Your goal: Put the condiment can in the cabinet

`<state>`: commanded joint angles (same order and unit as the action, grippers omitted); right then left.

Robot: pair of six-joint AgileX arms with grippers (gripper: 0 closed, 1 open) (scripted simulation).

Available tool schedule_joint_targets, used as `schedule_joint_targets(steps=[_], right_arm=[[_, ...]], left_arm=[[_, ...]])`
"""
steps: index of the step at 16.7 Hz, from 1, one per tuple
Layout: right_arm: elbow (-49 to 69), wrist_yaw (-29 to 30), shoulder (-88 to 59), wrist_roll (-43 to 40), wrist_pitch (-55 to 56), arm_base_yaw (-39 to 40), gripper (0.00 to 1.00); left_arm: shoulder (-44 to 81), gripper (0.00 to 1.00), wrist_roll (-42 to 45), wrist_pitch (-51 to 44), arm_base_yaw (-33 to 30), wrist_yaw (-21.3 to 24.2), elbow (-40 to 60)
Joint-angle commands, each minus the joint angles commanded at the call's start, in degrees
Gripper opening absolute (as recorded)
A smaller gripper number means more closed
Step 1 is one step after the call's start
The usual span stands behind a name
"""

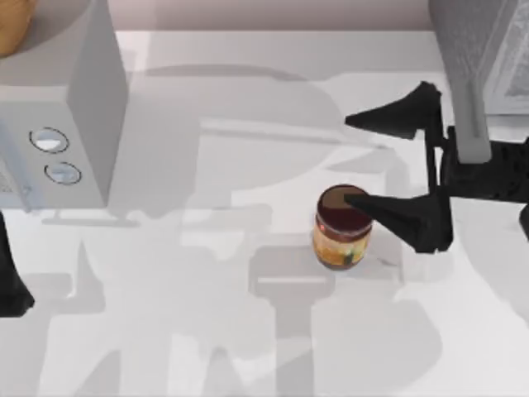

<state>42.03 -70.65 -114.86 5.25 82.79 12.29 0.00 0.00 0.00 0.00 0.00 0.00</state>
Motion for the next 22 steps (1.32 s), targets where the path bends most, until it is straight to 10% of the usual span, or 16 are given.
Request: schedule_joint_targets(steps=[9,22], right_arm=[[7.66,-11.63,-29.60,-0.68,16.57,-6.79,1.00],[10.15,-2.97,-29.83,-3.18,11.73,1.86,1.00]], left_arm=[[0.00,1.00,0.00,0.00,0.00,0.00,0.00],[0.00,1.00,0.00,0.00,0.00,0.00,0.00]])
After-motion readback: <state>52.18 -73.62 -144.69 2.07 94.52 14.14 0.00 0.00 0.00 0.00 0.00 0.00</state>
